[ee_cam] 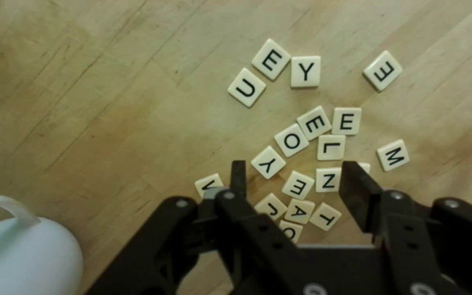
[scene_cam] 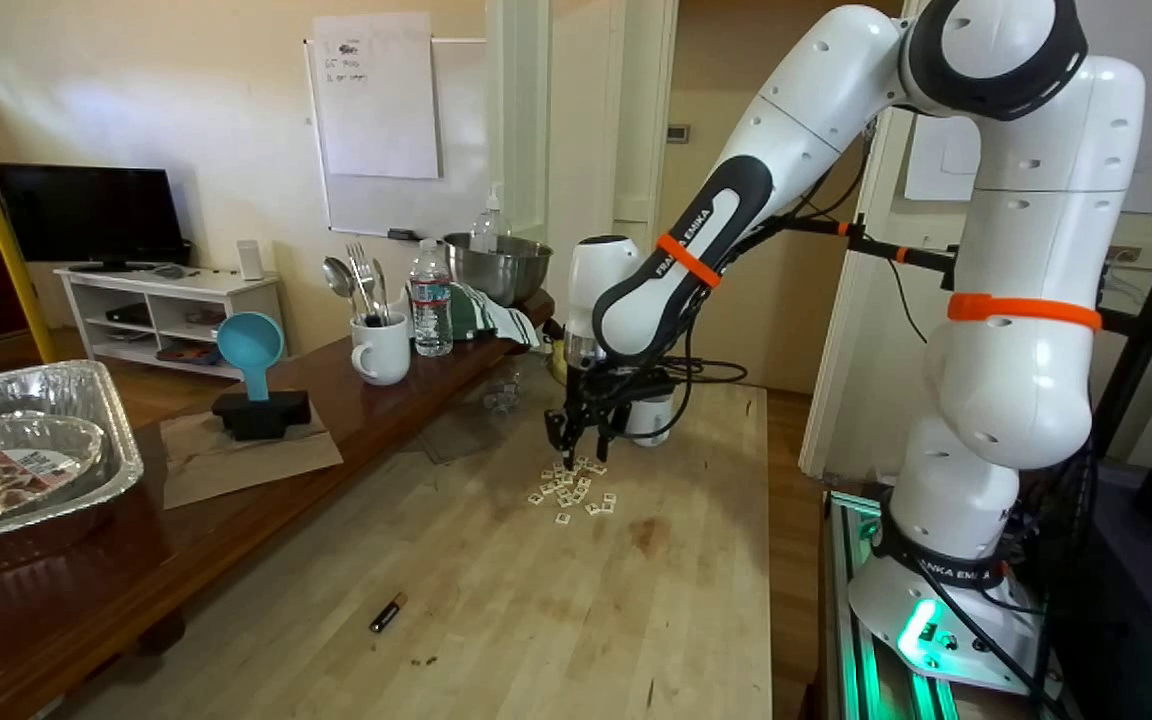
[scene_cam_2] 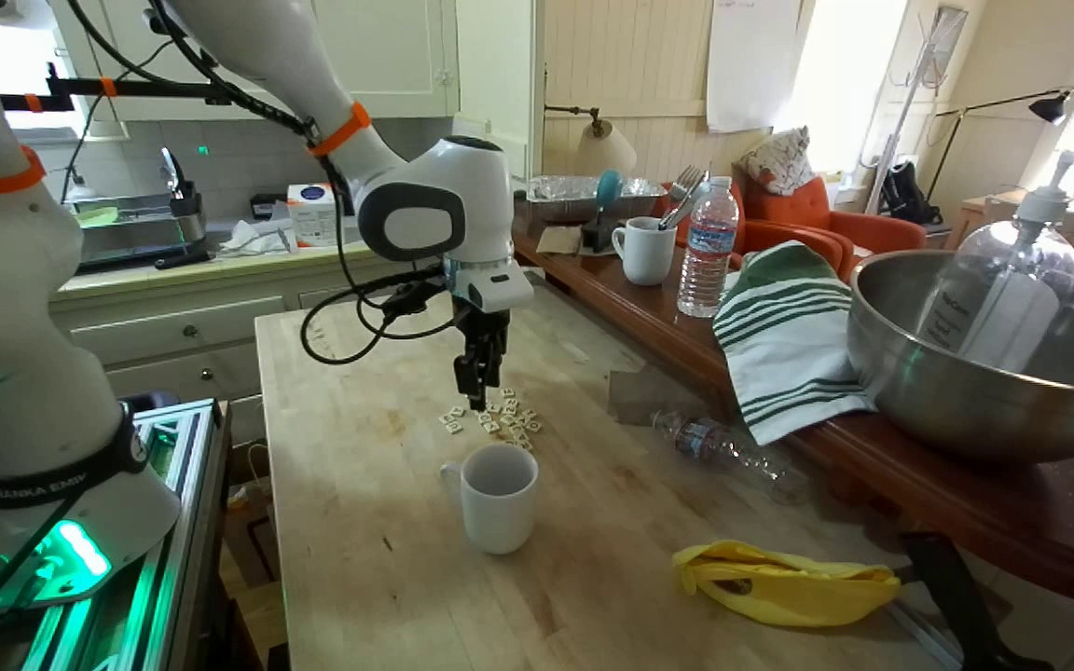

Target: Put the l and o tile letters in the cup

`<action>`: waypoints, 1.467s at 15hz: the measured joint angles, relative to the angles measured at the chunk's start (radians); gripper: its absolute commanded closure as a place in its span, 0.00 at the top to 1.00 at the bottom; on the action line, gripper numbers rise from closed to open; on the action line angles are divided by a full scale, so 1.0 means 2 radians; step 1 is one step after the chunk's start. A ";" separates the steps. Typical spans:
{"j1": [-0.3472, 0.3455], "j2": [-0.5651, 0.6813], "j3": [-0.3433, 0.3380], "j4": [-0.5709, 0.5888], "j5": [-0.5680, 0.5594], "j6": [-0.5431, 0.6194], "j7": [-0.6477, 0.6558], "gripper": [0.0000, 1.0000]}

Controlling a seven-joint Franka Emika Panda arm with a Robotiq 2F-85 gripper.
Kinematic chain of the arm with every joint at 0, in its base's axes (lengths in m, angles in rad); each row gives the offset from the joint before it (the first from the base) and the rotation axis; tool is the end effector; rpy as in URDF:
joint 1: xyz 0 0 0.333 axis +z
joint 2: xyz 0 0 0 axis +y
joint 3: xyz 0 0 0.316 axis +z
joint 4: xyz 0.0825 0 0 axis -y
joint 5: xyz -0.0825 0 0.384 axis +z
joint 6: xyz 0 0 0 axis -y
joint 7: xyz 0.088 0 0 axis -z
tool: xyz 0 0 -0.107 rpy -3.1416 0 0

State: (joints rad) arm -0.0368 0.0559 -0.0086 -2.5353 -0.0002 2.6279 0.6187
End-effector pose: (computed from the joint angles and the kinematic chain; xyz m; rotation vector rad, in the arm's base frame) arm 0.4626 -0.0210 0.2561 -2.9603 1.0205 -0.0554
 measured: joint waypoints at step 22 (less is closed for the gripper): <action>0.030 0.054 -0.017 0.019 -0.014 0.033 0.083 0.37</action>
State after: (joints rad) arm 0.0241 0.1647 -0.0418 -2.4966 -0.0286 2.6945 0.7837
